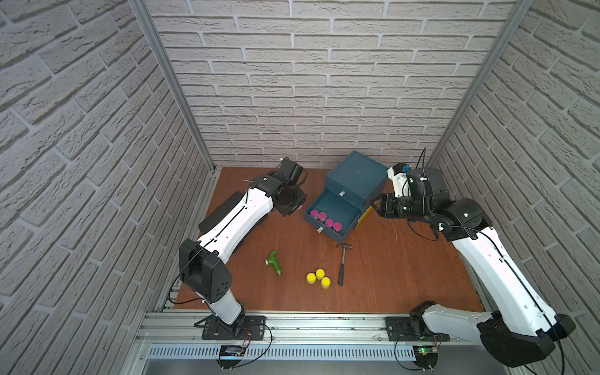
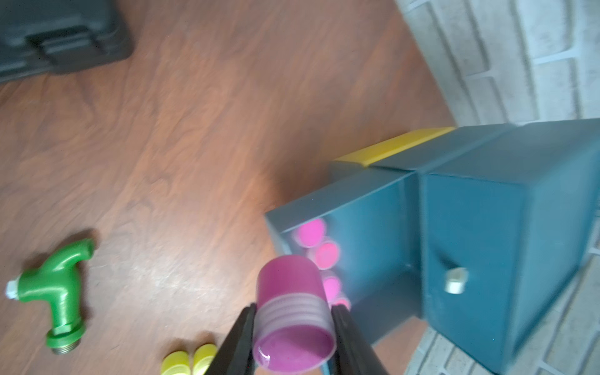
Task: Put the paint cans in the drawer according to color
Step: Place the paint can in the drawer.
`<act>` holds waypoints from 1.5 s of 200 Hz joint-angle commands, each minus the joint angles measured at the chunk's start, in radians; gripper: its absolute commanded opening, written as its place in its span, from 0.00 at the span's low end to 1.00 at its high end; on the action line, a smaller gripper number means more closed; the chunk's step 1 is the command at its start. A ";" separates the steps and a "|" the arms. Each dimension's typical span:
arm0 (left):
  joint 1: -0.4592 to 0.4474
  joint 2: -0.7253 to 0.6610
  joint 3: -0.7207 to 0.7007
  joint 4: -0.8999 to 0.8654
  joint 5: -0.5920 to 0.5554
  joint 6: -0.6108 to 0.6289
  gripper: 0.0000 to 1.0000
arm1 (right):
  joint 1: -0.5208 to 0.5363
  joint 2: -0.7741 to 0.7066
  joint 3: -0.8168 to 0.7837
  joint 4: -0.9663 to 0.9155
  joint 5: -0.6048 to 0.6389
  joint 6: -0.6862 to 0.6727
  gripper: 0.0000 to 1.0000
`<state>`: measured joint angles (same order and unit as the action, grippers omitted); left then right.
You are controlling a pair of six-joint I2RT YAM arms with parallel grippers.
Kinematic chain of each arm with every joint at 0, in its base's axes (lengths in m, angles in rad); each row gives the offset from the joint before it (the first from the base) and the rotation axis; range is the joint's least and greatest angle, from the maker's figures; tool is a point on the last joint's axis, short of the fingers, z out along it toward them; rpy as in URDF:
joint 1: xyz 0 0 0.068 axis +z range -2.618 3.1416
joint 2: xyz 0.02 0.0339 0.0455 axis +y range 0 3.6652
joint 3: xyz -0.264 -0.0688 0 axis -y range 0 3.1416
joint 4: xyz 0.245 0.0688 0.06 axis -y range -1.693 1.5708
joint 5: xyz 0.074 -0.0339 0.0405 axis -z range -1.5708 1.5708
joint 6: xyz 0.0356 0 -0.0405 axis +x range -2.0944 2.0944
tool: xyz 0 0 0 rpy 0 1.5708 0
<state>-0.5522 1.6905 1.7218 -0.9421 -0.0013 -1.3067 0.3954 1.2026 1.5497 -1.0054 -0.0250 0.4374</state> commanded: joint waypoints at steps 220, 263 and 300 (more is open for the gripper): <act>-0.091 0.543 0.448 -0.142 0.033 0.090 0.29 | -0.013 -0.033 -0.022 0.034 0.004 0.001 0.48; -0.095 0.546 0.456 -0.167 0.023 0.087 0.35 | -0.014 -0.026 -0.023 0.042 -0.001 0.003 0.48; -0.099 0.552 0.497 -0.185 0.015 0.087 0.57 | -0.015 -0.022 -0.023 0.047 -0.003 0.004 0.48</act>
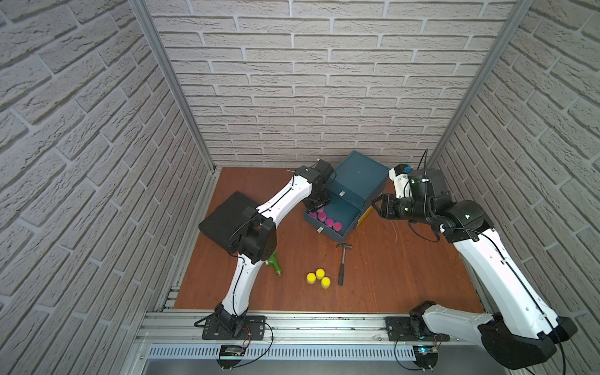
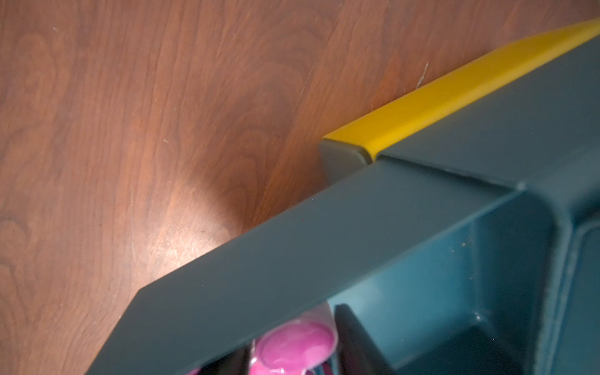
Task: Put the paint cans in the drawer according to color
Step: Place the paint can in the drawer.
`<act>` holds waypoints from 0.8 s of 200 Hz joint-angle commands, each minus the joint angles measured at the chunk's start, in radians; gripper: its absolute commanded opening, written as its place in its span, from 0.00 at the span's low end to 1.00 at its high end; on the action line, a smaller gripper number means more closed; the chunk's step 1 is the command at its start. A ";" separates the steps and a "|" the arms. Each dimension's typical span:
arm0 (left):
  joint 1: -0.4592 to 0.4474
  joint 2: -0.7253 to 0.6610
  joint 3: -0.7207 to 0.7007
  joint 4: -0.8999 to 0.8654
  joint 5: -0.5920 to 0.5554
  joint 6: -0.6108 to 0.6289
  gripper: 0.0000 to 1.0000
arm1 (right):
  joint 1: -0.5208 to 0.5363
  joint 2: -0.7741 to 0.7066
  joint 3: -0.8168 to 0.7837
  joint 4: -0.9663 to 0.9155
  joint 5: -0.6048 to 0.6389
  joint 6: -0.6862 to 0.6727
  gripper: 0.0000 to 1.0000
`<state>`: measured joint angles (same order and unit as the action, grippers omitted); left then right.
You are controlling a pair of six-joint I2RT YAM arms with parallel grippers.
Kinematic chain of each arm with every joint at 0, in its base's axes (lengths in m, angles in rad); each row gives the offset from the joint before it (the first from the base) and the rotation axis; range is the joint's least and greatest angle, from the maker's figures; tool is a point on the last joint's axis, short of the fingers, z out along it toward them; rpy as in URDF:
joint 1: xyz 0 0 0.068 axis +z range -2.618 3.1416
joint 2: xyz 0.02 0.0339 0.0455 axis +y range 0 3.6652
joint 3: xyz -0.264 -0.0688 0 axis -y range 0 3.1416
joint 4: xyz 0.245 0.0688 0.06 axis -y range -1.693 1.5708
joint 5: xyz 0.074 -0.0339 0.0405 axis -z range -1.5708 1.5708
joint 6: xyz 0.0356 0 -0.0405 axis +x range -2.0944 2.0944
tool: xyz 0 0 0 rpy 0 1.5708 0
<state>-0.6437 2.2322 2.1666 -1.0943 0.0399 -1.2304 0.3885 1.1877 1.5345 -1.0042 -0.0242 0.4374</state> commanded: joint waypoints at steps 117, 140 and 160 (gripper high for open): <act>0.020 -0.341 -0.123 0.115 -0.090 0.129 0.68 | -0.010 -0.001 0.009 0.039 -0.004 -0.004 0.48; 0.046 -0.548 -0.449 0.278 -0.042 0.089 0.67 | -0.012 0.005 0.014 0.040 -0.008 -0.002 0.48; 0.058 -0.692 -0.689 0.410 0.019 0.065 0.65 | -0.013 0.011 0.021 0.042 -0.014 -0.001 0.48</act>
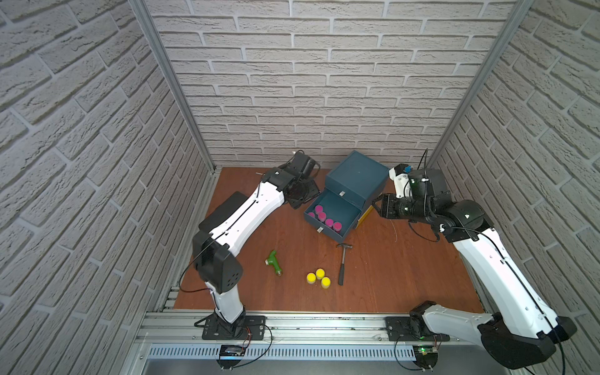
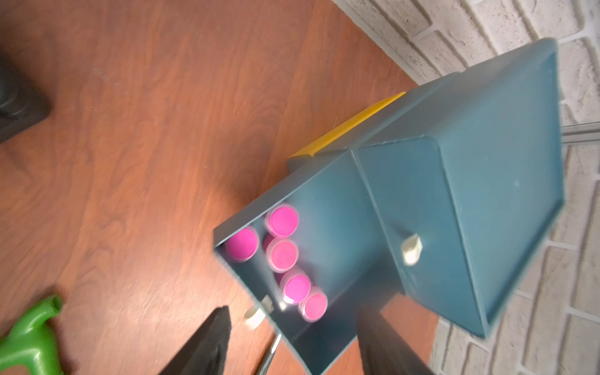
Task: Put the paint cans in the drawer according to color
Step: Place the paint can in the drawer, then close the drawer in the storage box.
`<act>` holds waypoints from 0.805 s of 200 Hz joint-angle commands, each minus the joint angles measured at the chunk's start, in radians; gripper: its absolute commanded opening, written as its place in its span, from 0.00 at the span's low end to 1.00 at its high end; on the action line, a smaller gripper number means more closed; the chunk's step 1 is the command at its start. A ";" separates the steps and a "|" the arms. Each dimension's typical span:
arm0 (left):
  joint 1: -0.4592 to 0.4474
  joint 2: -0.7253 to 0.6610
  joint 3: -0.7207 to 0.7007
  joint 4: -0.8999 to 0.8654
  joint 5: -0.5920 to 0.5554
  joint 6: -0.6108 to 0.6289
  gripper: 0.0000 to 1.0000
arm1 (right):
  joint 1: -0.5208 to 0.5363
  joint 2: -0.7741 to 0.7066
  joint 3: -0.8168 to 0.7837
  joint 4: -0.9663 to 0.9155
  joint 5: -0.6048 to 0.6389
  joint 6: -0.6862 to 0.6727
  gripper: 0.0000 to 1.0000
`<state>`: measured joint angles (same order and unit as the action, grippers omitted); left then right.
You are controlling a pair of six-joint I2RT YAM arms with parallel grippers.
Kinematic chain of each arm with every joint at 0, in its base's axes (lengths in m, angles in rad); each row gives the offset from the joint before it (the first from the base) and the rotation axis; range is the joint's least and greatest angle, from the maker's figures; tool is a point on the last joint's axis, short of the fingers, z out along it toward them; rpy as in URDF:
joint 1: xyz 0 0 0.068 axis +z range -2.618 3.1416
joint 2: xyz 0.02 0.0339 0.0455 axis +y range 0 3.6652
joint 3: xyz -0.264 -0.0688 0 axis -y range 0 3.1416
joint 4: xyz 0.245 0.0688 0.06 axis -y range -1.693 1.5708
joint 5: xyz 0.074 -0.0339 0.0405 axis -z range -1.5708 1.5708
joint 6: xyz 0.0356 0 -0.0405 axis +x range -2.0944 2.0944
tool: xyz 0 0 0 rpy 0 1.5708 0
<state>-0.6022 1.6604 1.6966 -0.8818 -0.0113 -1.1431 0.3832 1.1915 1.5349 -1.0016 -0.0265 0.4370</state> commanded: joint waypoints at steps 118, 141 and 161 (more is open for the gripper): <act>-0.030 -0.226 -0.985 1.222 0.255 -0.233 0.51 | -0.008 0.032 0.098 0.011 -0.061 -0.007 0.48; -0.038 -0.195 -0.994 1.265 0.267 -0.255 0.48 | -0.008 0.032 0.110 0.000 -0.056 -0.012 0.48; -0.044 -0.171 -0.987 1.271 0.280 -0.265 0.45 | -0.009 0.030 0.110 -0.002 -0.051 -0.012 0.48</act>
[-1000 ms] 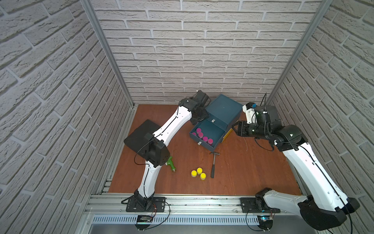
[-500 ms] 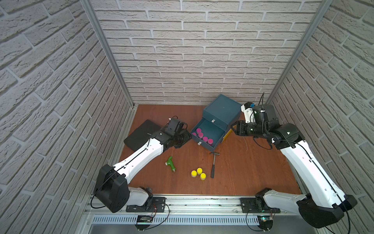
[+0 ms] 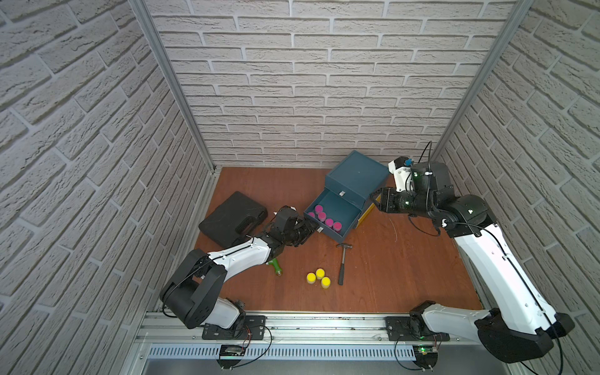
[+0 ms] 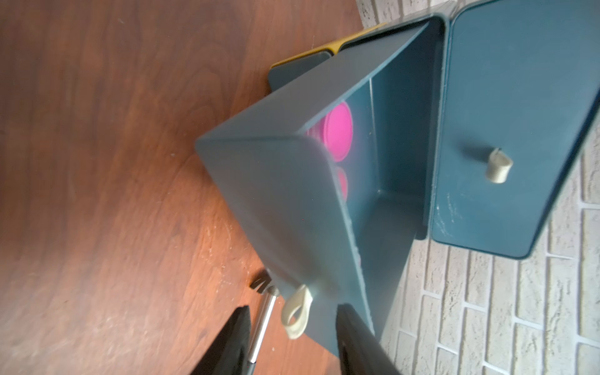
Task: Put the paint cans in the drawer according to color
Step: Close the drawer in the storage box.
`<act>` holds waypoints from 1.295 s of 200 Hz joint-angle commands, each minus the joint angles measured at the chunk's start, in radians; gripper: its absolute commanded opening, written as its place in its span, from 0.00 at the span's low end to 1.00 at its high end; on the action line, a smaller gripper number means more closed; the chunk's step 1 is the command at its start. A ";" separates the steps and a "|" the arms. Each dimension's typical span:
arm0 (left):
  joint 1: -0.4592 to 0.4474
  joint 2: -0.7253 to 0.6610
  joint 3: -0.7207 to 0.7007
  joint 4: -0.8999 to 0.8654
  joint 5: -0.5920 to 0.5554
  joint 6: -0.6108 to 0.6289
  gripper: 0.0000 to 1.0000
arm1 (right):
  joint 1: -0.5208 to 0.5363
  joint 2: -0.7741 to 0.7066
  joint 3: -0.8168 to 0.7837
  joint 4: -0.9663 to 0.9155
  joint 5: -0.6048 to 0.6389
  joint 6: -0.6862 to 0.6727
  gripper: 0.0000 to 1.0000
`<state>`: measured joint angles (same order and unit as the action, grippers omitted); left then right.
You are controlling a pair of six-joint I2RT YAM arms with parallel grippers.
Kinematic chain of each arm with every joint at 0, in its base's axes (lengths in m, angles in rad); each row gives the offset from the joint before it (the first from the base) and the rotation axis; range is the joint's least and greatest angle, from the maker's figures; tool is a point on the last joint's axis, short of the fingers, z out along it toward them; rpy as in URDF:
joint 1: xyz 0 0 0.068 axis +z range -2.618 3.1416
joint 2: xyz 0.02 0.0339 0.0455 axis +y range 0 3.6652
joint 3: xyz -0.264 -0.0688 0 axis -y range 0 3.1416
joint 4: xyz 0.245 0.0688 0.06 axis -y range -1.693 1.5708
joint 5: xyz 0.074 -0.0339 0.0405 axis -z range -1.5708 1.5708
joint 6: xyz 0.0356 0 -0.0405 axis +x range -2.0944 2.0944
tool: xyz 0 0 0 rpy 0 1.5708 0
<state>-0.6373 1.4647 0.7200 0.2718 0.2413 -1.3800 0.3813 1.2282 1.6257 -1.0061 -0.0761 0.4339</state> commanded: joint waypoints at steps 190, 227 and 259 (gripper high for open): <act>-0.030 0.086 0.006 0.165 -0.032 -0.079 0.00 | -0.006 -0.010 -0.030 0.021 -0.001 0.011 0.48; -0.024 0.034 0.008 0.142 -0.070 -0.059 0.00 | -0.006 -0.011 -0.035 0.024 0.001 0.011 0.48; -0.009 0.025 0.038 0.137 -0.058 -0.052 0.00 | -0.007 -0.010 -0.038 0.029 0.000 0.015 0.48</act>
<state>-0.6621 1.5177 0.7136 0.3779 0.2073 -1.4582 0.3813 1.2289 1.5982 -1.0065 -0.0761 0.4377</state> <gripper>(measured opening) 0.087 0.480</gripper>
